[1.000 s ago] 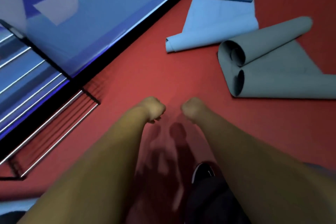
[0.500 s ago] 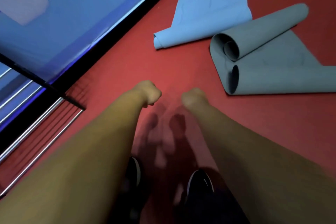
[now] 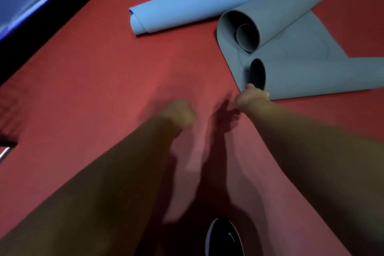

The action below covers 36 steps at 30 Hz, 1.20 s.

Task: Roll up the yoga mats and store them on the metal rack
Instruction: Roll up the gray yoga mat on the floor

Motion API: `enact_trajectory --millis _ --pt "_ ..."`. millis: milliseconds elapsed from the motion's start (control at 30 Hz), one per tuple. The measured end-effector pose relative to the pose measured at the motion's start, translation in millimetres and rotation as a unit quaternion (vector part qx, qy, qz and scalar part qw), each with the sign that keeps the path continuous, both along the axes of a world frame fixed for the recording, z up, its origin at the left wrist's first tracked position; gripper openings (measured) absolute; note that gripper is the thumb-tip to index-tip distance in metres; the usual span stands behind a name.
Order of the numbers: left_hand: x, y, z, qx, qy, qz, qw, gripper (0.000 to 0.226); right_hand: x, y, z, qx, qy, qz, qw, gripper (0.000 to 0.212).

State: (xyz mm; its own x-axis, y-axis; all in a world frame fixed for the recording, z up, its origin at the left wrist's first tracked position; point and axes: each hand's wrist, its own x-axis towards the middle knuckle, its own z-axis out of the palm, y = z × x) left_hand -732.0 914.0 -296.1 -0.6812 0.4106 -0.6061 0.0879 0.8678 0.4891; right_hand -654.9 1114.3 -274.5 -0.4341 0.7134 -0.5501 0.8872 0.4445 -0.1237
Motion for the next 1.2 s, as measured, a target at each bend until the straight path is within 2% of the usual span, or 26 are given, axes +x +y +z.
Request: enact_trajectory --millis 67,100,233,367,467,567,667,767,833,867,933,1000,1067,1100,1200 --pt "13.7 26.8 -16.3 0.011 -0.028 -0.011 1.000 0.038 15.7 15.5 -18.9 0.029 -0.035 -0.001 0.999 0.076" --pt "19.3 40.2 -25.7 0.021 -0.019 -0.049 0.998 0.037 22.8 22.5 -24.8 0.043 -0.050 0.010 0.998 0.080" --pt "44.1 70.1 -36.7 0.053 -0.014 -0.096 0.994 0.032 35.6 46.1 -34.2 0.106 -0.087 0.124 0.983 0.093" --pt "52.3 68.8 -53.4 0.041 0.049 -0.129 0.990 0.028 43.7 58.5 -37.0 0.142 -0.135 0.187 0.963 0.075" --pt "47.6 59.4 -69.9 0.001 0.036 -0.151 0.988 0.030 48.6 59.0 -44.7 0.170 -0.135 0.211 0.953 0.058" --pt "40.9 48.4 -81.7 -0.018 0.031 -0.123 0.992 0.028 46.0 56.5 -51.9 0.182 -0.095 0.200 0.958 0.038" --pt "37.5 42.1 -76.8 0.005 0.015 -0.088 0.996 0.023 40.4 45.9 -49.1 0.190 -0.049 0.212 0.957 0.035" --pt "31.0 40.8 -71.3 0.072 -0.049 0.032 0.996 0.029 34.1 14.3 -41.5 0.178 0.005 0.294 0.939 0.033" --pt "25.3 38.8 -62.1 0.124 -0.121 0.151 0.973 0.032 30.7 -20.0 -36.9 0.168 0.041 0.362 0.916 0.029" --pt "23.2 36.7 -53.6 0.154 -0.160 0.219 0.950 0.037 29.4 -39.5 -36.0 0.159 0.060 0.399 0.901 0.028" --pt "16.7 24.7 -40.1 0.206 -0.246 0.347 0.881 0.052 29.7 -78.1 -35.5 0.128 0.106 0.475 0.864 0.026" --pt "10.2 4.4 -26.9 0.217 -0.318 0.416 0.824 0.062 33.3 -106.1 -35.2 0.079 0.149 0.535 0.828 0.024" --pt "5.8 -15.1 -25.8 0.222 -0.360 0.456 0.783 0.063 32.6 -115.9 -35.2 0.042 0.174 0.559 0.810 0.025" --pt "5.9 -24.5 -31.3 0.222 -0.380 0.463 0.769 0.066 30.9 -116.1 -34.1 0.024 0.186 0.551 0.813 0.024" --pt "6.6 -37.9 -57.7 0.195 -0.395 0.413 0.797 0.074 26.5 -102.3 -34.4 -0.002 0.253 0.443 0.860 0.030"
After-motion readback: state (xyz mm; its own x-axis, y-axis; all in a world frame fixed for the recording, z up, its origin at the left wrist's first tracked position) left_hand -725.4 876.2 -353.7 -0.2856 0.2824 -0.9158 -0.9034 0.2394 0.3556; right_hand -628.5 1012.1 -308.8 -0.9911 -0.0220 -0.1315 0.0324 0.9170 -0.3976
